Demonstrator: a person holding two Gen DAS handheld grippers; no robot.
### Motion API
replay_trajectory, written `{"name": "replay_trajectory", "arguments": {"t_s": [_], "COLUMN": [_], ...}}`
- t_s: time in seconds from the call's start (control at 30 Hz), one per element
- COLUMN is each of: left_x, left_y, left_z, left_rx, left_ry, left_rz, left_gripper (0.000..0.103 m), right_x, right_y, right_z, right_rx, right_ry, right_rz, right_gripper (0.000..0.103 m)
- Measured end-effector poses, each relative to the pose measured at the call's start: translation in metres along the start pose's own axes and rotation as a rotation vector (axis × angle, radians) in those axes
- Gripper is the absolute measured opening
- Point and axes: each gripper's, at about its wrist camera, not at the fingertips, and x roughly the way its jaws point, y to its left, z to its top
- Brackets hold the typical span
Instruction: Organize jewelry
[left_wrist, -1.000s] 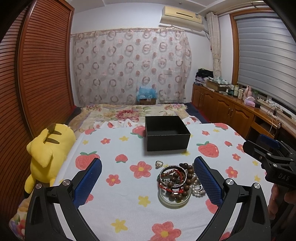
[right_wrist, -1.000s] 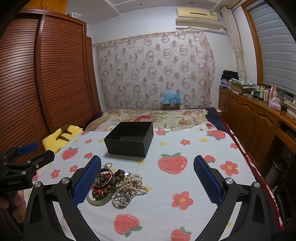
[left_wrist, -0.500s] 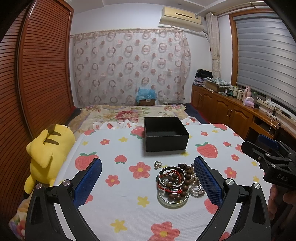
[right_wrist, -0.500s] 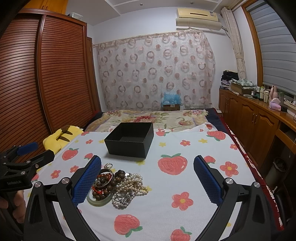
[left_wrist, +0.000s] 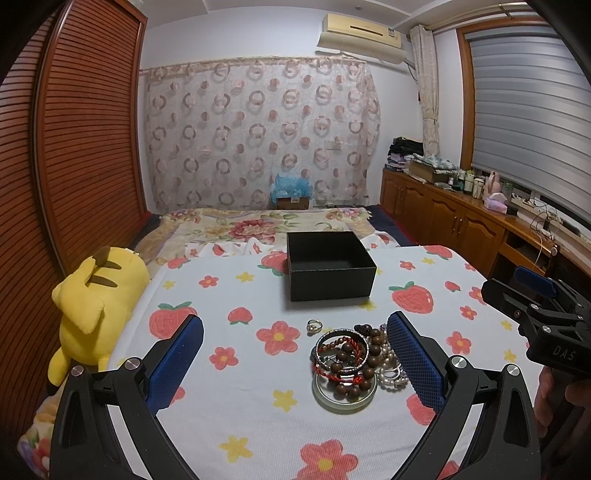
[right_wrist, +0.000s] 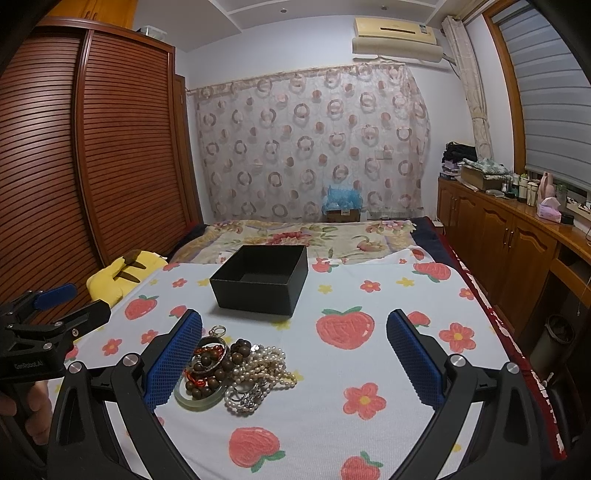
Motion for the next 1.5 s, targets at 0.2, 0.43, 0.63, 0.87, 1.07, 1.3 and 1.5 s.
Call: {"name": "replay_trajectory", "arguments": {"t_s": [0.2,0.43,0.63,0.87,1.07,1.3,1.5], "left_x": [0.000,0.003,0.018,0.038,0.056,0.075,0.101], "left_y": [-0.001,-0.003,-0.001,0.008,0.008,-0.001,-0.010], "left_z": [-0.001,-0.003,-0.016,-0.028,-0.035,-0.038,-0.035], "left_rx": [0.001,0.003,0.016,0.018,0.031,0.053,0.057], "left_ry": [0.000,0.012,0.069,0.133,0.183,0.234,0.290], "left_rz": [0.000,-0.002,-0.015,-0.044,-0.081,-0.148,-0.236], "left_gripper": [0.096,0.096,0.096,0.096,0.096,0.096,0.094], "right_x": [-0.002,-0.001,0.013,0.027,0.038,0.042,0.044], "right_y": [0.001,0.007,0.008,0.003,0.003,-0.001,-0.005], "right_z": [0.004,0.003,-0.004,-0.027,-0.043,-0.055,-0.056], "right_rx": [0.000,-0.007,-0.024,-0.051,-0.076,-0.070,-0.065], "right_ry": [-0.003,0.014,0.045,0.094,0.149,0.194,0.217], "right_rz": [0.002,0.016,0.032,0.083,0.110,0.131,0.143], "right_gripper": [0.101,0.101,0.101,0.101,0.091,0.079,0.072]}}
